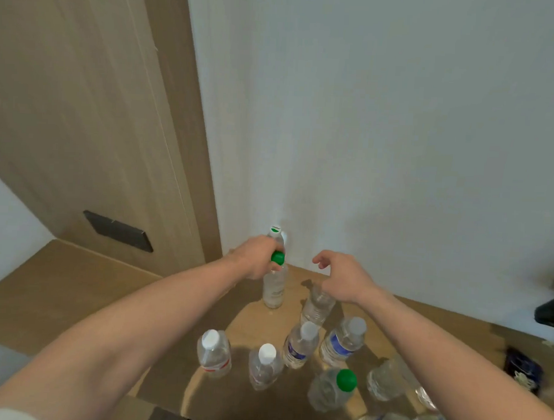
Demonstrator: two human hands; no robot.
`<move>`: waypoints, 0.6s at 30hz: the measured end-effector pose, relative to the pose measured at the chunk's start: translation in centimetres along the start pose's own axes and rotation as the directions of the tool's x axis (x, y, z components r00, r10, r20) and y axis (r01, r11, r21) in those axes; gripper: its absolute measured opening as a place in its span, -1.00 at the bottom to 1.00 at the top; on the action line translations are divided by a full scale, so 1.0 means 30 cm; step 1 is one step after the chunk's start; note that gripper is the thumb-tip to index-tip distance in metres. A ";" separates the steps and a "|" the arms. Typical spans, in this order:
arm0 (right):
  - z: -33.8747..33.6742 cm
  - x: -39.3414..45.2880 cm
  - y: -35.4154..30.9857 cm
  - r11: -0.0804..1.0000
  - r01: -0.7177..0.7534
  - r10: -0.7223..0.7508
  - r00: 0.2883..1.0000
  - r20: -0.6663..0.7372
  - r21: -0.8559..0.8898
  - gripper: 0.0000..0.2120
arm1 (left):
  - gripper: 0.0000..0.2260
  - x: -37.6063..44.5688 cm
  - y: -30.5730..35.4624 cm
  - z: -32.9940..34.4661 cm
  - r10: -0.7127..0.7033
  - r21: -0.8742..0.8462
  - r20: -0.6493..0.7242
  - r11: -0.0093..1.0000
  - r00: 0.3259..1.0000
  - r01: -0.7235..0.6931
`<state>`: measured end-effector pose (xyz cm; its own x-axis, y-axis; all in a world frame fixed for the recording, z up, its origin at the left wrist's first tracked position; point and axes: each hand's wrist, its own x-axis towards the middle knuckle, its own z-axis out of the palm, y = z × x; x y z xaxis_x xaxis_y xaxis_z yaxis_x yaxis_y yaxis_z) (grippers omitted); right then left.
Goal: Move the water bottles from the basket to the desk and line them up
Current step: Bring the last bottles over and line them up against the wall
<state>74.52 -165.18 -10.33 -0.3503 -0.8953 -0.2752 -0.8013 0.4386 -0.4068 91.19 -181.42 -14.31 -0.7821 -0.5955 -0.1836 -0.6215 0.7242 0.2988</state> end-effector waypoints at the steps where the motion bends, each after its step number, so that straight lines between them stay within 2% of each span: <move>1: -0.005 0.015 0.009 1.000 -0.014 0.014 1.000 -0.004 -0.006 -0.51 | -0.69 0.026 0.011 -0.005 0.051 0.056 -0.023 0.997 0.998 -0.049; 4: -0.013 0.050 0.035 0.999 -0.048 0.048 0.999 -0.017 -0.026 -0.53 | -0.68 0.109 0.040 -0.015 0.198 0.297 -0.101 0.941 0.975 -0.160; 6: -0.016 0.065 0.052 0.997 -0.070 0.069 0.997 -0.018 -0.031 -0.54 | -0.66 0.161 0.051 -0.026 0.214 0.362 -0.107 0.918 0.971 -0.163; 12: -0.017 0.103 0.092 0.995 -0.085 0.086 0.996 0.016 -0.047 -0.56 | -0.65 0.257 0.049 -0.047 0.156 0.381 -0.055 0.916 0.986 -0.124; 18: 0.009 0.209 0.058 0.996 -0.060 0.063 0.997 0.044 -0.063 -0.44 | -0.67 0.294 0.044 -0.015 0.113 0.209 -0.044 0.973 0.993 -0.102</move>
<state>71.07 -170.02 -12.99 -0.3783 -0.8618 -0.3380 -0.8078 0.4856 -0.3341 83.50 -185.86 -15.11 -0.8446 -0.5244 -0.1078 -0.5345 0.8375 0.1138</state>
